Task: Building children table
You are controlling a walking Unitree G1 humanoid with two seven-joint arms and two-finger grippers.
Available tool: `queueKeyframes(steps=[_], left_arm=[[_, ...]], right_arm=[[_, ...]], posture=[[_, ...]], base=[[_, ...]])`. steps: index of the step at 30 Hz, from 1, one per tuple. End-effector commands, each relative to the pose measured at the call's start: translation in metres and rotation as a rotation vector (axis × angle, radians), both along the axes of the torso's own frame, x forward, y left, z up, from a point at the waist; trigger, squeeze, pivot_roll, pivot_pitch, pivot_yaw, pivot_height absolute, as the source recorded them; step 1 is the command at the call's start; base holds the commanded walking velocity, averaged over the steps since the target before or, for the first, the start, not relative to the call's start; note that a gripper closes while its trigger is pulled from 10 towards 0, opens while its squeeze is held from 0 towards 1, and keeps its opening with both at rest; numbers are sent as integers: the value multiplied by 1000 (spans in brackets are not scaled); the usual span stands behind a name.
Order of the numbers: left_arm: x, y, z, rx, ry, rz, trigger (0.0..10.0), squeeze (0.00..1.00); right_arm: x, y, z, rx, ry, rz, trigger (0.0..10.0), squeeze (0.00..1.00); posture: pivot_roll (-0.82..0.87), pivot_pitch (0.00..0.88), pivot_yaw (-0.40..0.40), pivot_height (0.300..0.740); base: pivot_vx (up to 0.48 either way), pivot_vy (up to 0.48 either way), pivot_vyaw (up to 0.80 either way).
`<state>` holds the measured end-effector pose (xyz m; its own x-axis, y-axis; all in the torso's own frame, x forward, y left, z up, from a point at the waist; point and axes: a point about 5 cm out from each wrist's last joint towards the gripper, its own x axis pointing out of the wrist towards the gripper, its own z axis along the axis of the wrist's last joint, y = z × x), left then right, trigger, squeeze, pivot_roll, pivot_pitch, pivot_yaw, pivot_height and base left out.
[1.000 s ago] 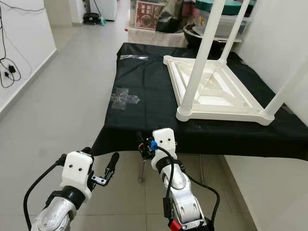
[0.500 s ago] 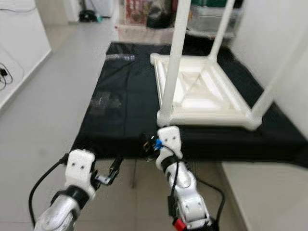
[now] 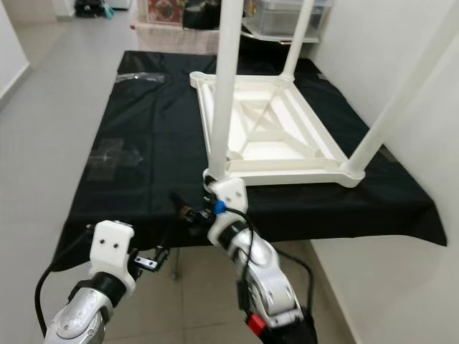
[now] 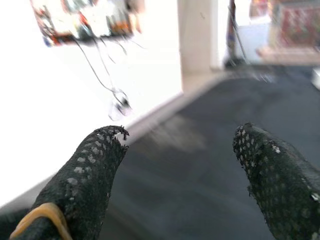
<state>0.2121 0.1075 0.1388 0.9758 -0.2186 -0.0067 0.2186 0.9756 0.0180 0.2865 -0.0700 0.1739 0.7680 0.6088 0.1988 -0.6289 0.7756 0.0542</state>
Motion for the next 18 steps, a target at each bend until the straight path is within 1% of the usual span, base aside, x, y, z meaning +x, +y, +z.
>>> queueKeyframes(steps=[1,3,4,5,7,8,9,10,11,12,14,15,16,17,18], left_arm=[[-1,-2,-2,-5,14,-5,10000,0],[-1,-2,0,-14,6,-3,10000,0],[-1,-1,1,-18,-1,1,10000,0],[-1,-1,1,-18,-1,1,10000,0],[-1,0,2,-21,-4,5,10000,0],[-1,0,4,-21,-11,4,10000,0],[-1,0,4,-20,-15,3,10000,0],[-1,0,4,-20,-15,3,10000,0],[-1,-1,6,-20,-23,1,10000,0],[-1,-1,6,-20,-23,1,10000,0],[1,0,8,-20,-34,4,10000,0],[1,0,8,-20,-34,4,10000,0],[1,-1,9,-22,-38,5,10000,0],[1,-1,9,-22,-38,5,10000,0],[1,-1,9,-23,-40,5,10000,0]], right_arm=[[0,-1,0,7,19,12,10000,0],[8,9,16,48,5,57,10000,0],[12,14,22,51,-3,82,10000,0],[12,14,22,51,-3,82,10000,0],[19,23,33,68,-16,100,10000,0],[31,30,41,76,-28,64,10000,0],[38,34,47,81,-35,37,10000,0],[38,34,47,81,-35,37,10000,0],[45,38,52,73,-45,-2,10000,0],[45,38,52,73,-45,-2,10000,0],[63,43,61,72,-32,-114,10000,0],[63,43,61,72,-32,-114,10000,0],[72,47,66,77,-24,-167,10000,0],[72,47,66,77,-24,-167,10000,0],[76,50,69,81,-18,-197,10000,0]], posture=[[70,87,-90,740],[74,89,-92,740],[78,88,-94,740],[78,88,-94,740],[75,92,-90,740],[78,90,-94,740],[78,90,-94,740],[78,90,-94,740],[84,93,-99,740],[84,93,-99,740],[87,91,-101,740],[87,91,-101,740],[88,91,-103,740],[88,91,-103,740],[88,91,-103,740]], base=[[0,0,0],[0,0,0],[0,0,0],[0,0,0],[0,0,0],[0,0,0],[0,0,0],[0,0,0],[0,0,0],[0,0,0],[0,0,0],[0,0,0],[0,0,0],[0,0,0],[0,0,0]])
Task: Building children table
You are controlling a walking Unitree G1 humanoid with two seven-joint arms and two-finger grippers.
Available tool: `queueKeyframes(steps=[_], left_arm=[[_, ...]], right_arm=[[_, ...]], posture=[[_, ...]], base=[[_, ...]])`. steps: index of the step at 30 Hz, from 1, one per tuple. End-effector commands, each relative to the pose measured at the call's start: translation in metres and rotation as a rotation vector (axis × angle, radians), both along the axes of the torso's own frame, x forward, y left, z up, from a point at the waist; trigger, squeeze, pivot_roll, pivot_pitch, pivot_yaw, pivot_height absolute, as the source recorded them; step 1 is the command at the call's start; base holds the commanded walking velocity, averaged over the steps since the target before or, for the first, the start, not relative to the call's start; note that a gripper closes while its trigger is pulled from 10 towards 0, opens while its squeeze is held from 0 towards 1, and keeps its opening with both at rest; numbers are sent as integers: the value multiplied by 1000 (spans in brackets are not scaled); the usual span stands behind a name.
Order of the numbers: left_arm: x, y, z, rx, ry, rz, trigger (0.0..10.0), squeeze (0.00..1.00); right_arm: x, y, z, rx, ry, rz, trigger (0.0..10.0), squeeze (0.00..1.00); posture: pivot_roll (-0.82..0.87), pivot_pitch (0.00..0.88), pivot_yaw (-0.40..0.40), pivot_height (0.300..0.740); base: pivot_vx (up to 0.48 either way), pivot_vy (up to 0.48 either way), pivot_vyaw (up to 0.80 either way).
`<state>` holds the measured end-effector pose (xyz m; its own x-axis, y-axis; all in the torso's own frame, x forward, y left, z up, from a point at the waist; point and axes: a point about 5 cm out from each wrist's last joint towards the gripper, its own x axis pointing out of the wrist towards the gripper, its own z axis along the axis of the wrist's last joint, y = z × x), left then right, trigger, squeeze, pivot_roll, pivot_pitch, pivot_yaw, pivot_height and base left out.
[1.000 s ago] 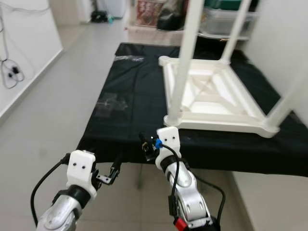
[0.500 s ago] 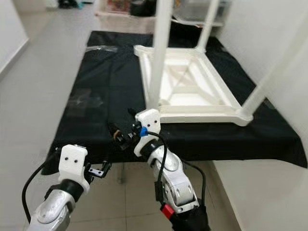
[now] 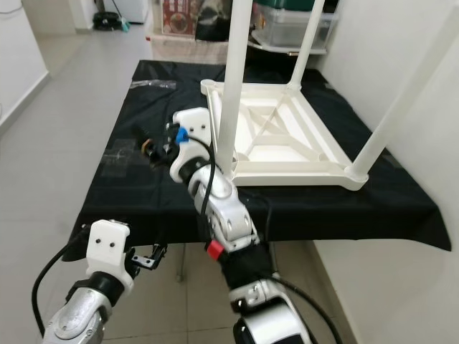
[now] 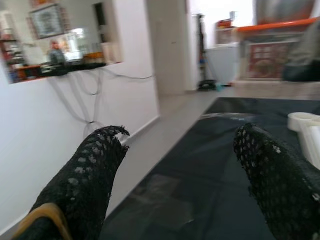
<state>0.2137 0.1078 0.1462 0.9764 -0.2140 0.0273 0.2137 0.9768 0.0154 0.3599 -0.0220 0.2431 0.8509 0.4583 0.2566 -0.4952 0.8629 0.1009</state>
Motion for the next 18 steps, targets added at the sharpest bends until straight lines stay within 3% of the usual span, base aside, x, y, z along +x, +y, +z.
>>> queueKeyframes(steps=[1,6,10,14,18], left_arm=[[-1,-1,2,-13,-7,0,10000,0],[-2,-5,4,-4,-18,-17,10000,0],[-3,-5,5,-1,-19,-20,10000,0],[-6,-9,6,-3,-20,-29,10000,0],[-7,-11,5,-5,-18,-37,10000,0]], right_arm=[[3,1,0,9,6,-32,10000,0],[17,34,-2,36,163,-89,10000,0],[19,37,-2,35,178,-101,10000,0],[21,55,-2,6,248,-201,10000,0],[23,53,-1,-12,259,-320,10000,0]], posture=[[88,91,-103,740],[102,91,-117,740],[103,92,-118,740],[110,103,-132,740],[110,106,-137,740]], base=[[0,0,0],[0,0,0],[0,0,0],[0,0,0],[0,0,0]])
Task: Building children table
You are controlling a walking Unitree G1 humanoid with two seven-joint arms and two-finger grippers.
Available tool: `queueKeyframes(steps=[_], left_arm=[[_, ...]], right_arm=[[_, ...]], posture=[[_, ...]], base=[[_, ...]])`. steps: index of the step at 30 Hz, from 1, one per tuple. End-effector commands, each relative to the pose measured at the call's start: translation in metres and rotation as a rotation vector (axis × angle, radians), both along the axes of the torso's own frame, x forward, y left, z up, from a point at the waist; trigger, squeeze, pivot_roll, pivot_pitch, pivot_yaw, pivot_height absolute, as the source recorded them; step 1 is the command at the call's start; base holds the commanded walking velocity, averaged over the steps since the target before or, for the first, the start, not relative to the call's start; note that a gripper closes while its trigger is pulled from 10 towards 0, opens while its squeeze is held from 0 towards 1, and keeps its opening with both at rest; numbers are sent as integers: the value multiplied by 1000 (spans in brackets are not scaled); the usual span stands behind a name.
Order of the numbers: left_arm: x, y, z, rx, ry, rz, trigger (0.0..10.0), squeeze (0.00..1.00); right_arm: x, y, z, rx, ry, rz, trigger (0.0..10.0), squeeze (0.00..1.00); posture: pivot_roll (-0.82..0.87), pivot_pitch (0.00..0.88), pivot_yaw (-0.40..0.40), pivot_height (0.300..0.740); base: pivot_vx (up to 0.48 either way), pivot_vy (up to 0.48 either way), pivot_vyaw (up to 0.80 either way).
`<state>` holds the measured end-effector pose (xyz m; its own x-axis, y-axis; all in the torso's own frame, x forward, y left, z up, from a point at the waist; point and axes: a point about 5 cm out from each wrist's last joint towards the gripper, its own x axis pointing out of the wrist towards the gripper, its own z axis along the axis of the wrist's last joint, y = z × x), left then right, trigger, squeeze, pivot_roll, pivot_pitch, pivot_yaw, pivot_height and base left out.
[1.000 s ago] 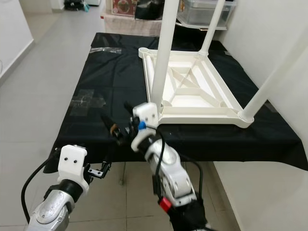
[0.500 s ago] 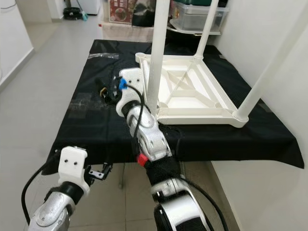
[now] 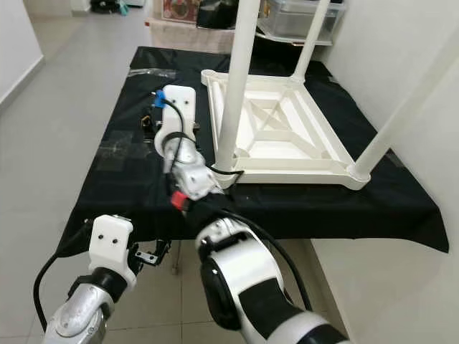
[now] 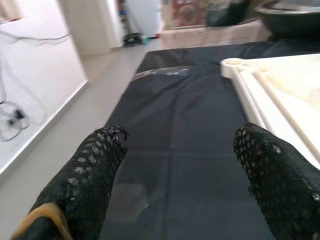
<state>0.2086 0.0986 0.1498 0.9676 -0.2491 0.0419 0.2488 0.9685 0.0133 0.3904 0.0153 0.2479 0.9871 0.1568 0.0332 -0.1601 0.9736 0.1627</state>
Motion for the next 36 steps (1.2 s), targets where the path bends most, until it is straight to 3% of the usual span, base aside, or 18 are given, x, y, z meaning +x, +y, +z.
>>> queueKeyframes(steps=[1,19,24,27,29,31,32,35,36], left_arm=[[-2,-2,2,0,-5,-1,10000,0],[-3,-5,3,16,-10,-7,10000,0],[-4,-4,3,21,-8,-5,10000,0],[-4,-4,3,22,-8,-5,10000,0],[-3,-4,3,22,-9,-5,10000,0],[-3,-4,3,22,-9,-5,10000,0],[-3,-4,4,22,-11,-6,10000,0],[-2,-4,4,21,-13,-4,10000,0],[-1,-4,4,21,-13,-4,10000,0]], right_arm=[[-6,14,-5,26,28,-22,10000,0],[7,-15,-13,39,84,-184,10000,0],[16,-49,-20,31,89,-290,10000,0],[17,-55,-20,35,86,-309,10000,0],[22,-81,-21,32,76,-393,10000,0],[22,-81,-21,32,76,-393,10000,0],[25,-108,-22,15,61,-483,10000,0],[25,-120,-23,4,59,-522,10000,0],[26,-133,-25,-1,56,-561,10000,0]], posture=[[110,106,-137,740],[121,125,-144,740],[119,130,-139,740],[121,133,-132,740],[116,131,-129,740],[116,131,-129,740],[112,131,-125,740],[114,131,-122,740],[105,130,-119,740]], base=[[0,0,0],[0,0,0],[0,0,0],[0,0,0],[0,0,0],[0,0,0],[0,0,0],[0,0,0],[0,0,0]])
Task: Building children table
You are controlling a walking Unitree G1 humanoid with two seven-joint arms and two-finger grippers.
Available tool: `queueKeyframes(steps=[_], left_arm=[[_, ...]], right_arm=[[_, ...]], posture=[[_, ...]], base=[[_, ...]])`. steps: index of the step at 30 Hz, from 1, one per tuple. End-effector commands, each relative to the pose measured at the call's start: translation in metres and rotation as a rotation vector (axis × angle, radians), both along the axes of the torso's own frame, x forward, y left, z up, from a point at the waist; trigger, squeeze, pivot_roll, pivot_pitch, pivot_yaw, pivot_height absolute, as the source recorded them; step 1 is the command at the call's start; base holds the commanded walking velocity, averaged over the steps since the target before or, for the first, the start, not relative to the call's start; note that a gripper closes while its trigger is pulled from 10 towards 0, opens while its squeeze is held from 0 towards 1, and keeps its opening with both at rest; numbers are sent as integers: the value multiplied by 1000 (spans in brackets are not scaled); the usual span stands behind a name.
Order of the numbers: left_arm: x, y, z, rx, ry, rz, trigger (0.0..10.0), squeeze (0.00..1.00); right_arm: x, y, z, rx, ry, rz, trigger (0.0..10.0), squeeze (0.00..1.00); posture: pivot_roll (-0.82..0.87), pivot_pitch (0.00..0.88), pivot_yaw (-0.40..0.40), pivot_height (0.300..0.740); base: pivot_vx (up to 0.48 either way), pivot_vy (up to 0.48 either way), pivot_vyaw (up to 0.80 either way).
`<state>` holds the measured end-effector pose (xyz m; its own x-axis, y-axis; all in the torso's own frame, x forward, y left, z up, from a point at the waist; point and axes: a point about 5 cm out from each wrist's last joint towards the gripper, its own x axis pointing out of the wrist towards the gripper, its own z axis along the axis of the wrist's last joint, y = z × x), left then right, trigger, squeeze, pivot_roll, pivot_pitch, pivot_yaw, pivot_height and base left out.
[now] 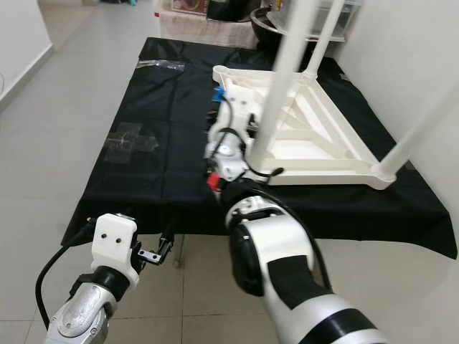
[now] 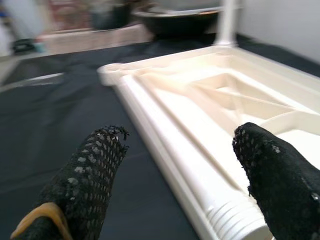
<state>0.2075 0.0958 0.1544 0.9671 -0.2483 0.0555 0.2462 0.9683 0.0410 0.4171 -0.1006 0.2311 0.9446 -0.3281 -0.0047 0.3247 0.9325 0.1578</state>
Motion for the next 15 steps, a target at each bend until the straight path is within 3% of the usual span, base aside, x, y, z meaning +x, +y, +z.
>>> queueKeyframes(steps=[1,2,4,6,7,11,13,14,15], left_arm=[[0,-2,0,-3,6,-6,10000,0],[1,-2,0,-3,6,-7,10000,0],[1,-2,0,-3,6,-7,10000,0],[2,-2,0,-3,4,-9,10000,0],[2,-2,0,-3,4,-9,10000,0],[3,-2,0,-4,2,-11,10000,0],[3,-2,0,-4,2,-11,10000,0],[3,-2,0,-4,2,-12,10000,0],[3,-2,0,-4,2,-12,10000,0]], right_arm=[[-1,-29,-11,-5,16,-101,10000,0],[-2,-43,-12,-11,11,-139,10000,0],[-2,-43,-12,-11,11,-139,10000,0],[-4,-68,-15,-30,-3,-191,10000,0],[-4,-68,-15,-30,-3,-191,10000,0],[-11,-100,-24,-84,11,-294,10000,0],[-11,-100,-24,-84,11,-294,10000,0],[-14,-110,-27,-102,29,-335,10000,0],[-14,-110,-27,-102,29,-335,10000,0]], posture=[[105,130,-119,740],[100,129,-116,740],[100,129,-116,740],[94,128,-115,740],[94,128,-115,740],[92,129,-112,740],[92,129,-112,740],[92,129,-112,740],[92,129,-112,740]], base=[[0,0,0],[0,0,0],[0,0,0],[0,0,0],[0,0,0],[0,0,0],[0,0,0],[0,0,0],[0,0,0]])
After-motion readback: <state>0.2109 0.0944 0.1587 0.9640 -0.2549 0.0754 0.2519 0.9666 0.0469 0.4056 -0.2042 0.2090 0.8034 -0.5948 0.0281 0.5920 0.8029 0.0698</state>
